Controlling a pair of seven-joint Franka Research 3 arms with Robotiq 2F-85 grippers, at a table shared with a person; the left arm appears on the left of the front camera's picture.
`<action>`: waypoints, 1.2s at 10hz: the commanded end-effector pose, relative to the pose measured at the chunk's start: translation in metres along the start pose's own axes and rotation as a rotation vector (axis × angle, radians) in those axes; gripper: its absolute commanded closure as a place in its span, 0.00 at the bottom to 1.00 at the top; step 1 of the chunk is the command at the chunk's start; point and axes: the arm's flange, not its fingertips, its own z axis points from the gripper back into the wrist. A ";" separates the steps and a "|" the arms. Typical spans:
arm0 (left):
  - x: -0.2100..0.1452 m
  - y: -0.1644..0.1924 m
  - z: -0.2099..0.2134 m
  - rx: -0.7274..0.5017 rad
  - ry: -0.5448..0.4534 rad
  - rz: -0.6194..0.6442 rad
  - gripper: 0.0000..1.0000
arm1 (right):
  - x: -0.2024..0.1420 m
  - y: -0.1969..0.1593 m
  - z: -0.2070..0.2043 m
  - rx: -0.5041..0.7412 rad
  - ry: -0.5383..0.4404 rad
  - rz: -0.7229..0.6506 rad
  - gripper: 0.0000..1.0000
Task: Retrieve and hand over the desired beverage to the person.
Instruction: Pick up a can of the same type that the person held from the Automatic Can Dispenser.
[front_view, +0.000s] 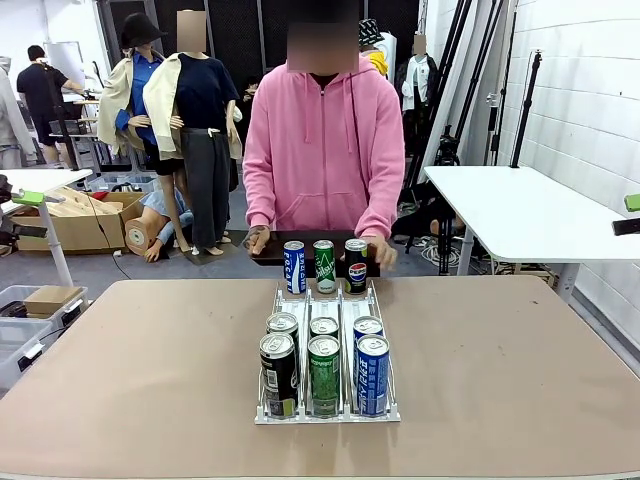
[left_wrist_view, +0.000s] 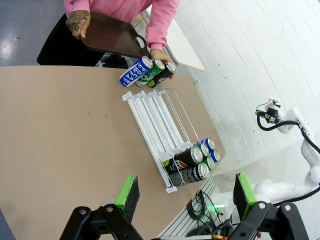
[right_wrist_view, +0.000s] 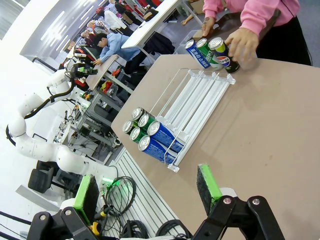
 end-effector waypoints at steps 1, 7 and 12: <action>0.000 -0.002 0.002 -0.004 -0.006 0.001 0.00 | 0.000 -0.001 0.000 0.011 -0.001 0.012 0.00; 0.000 -0.002 0.002 -0.004 -0.006 0.001 0.00 | 0.000 -0.001 0.000 0.011 -0.001 0.012 0.00; 0.000 -0.002 0.002 -0.004 -0.006 0.001 0.00 | 0.000 -0.001 0.000 0.011 -0.001 0.012 0.00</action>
